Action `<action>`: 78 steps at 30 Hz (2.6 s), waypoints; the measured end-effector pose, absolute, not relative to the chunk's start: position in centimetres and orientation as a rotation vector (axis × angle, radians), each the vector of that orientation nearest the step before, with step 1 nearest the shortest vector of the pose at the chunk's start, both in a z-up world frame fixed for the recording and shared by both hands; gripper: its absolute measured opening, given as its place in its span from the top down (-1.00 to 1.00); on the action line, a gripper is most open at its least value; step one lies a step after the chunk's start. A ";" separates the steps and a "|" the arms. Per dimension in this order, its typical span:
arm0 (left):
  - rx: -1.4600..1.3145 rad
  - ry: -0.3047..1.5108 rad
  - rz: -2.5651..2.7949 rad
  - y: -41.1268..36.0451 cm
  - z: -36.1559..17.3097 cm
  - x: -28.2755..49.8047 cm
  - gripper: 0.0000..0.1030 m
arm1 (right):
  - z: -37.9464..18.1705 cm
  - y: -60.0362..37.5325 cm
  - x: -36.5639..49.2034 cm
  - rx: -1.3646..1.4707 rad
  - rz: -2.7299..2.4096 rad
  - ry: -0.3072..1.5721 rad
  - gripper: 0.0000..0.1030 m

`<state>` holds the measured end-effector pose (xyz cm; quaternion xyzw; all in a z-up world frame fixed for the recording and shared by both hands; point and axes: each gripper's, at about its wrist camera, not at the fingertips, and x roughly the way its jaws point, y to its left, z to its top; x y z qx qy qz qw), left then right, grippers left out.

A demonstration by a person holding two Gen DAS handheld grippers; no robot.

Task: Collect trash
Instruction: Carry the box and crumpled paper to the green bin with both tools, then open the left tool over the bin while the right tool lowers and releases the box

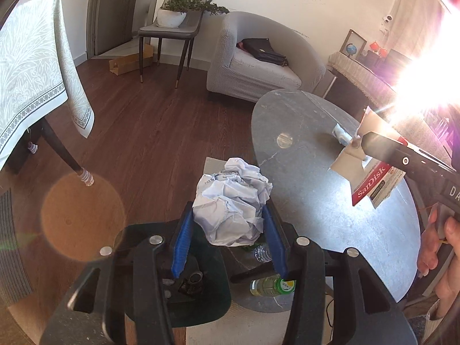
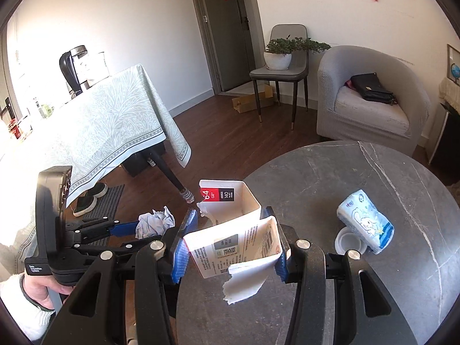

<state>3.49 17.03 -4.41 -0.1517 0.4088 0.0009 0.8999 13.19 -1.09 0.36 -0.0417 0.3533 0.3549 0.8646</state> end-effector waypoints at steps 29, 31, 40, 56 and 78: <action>-0.344 1.236 0.043 23.7 -17.7 0.1 -0.11 | -4.0 12.3 10.8 -0.234 0.865 0.853 0.06; -0.331 1.223 0.047 24.1 -17.6 -0.1 -0.12 | -4.5 12.8 10.7 -0.245 0.866 0.863 0.06; -0.384 1.108 0.090 27.1 -15.2 -1.5 0.03 | -7.7 15.4 10.2 -0.319 0.855 0.924 0.07; -0.520 0.904 0.118 31.6 -8.4 -2.3 0.37 | -12.4 18.0 8.7 -0.443 0.882 1.018 0.07; -0.511 0.779 0.104 30.9 -3.4 -1.9 0.41 | -19.5 17.2 5.6 -0.705 0.815 1.112 -0.14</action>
